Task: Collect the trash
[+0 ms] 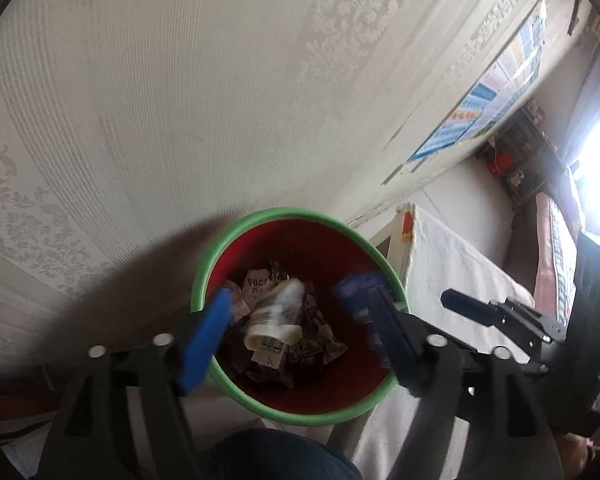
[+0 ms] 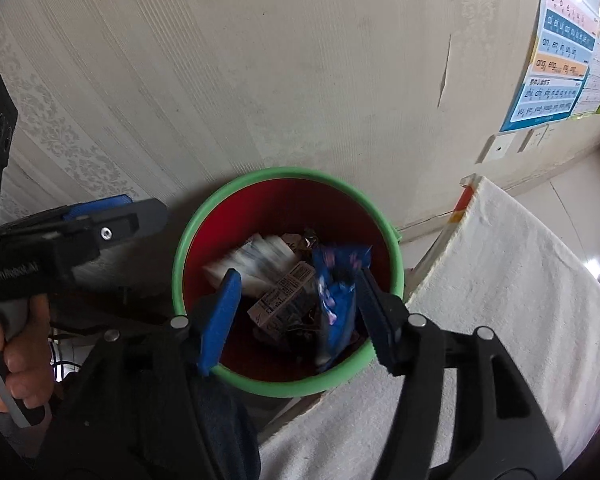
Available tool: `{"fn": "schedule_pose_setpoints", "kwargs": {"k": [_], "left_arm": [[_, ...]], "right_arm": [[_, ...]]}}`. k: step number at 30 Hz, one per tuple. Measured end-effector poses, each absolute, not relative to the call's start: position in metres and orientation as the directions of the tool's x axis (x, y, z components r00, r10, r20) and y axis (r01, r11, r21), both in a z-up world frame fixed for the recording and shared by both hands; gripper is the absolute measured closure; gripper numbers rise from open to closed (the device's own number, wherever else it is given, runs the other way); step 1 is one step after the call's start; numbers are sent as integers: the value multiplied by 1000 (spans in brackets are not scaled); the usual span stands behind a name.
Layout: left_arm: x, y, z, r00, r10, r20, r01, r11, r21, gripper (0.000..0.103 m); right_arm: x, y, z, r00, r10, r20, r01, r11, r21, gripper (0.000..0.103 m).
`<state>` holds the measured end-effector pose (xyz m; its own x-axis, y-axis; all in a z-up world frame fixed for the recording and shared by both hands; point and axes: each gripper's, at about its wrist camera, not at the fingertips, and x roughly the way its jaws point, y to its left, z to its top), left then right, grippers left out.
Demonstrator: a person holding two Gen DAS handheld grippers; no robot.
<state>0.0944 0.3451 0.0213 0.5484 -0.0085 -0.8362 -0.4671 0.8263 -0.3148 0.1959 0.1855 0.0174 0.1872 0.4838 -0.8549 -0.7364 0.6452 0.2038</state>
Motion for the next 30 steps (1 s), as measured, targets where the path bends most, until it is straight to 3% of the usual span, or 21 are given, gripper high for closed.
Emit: {"fn": "schedule_pose_setpoints", "kwargs": {"k": [4, 8, 20, 30], "left_arm": [[86, 347, 28, 574, 2, -819, -476, 814, -332, 14], [76, 335, 41, 605, 33, -796, -469, 823, -322, 8], [57, 199, 58, 689, -48, -723, -253, 919, -303, 8], [47, 59, 29, 679, -141, -720, -22, 977, -213, 8]], "right_arm": [[191, 178, 28, 219, 472, -854, -735, 655, 173, 25], [180, 153, 45, 282, 450, -847, -720, 683, 123, 11], [140, -21, 66, 510, 358, -782, -484, 871, 82, 5], [95, -143, 48, 663, 211, -719, -259, 965, 44, 5]]}}
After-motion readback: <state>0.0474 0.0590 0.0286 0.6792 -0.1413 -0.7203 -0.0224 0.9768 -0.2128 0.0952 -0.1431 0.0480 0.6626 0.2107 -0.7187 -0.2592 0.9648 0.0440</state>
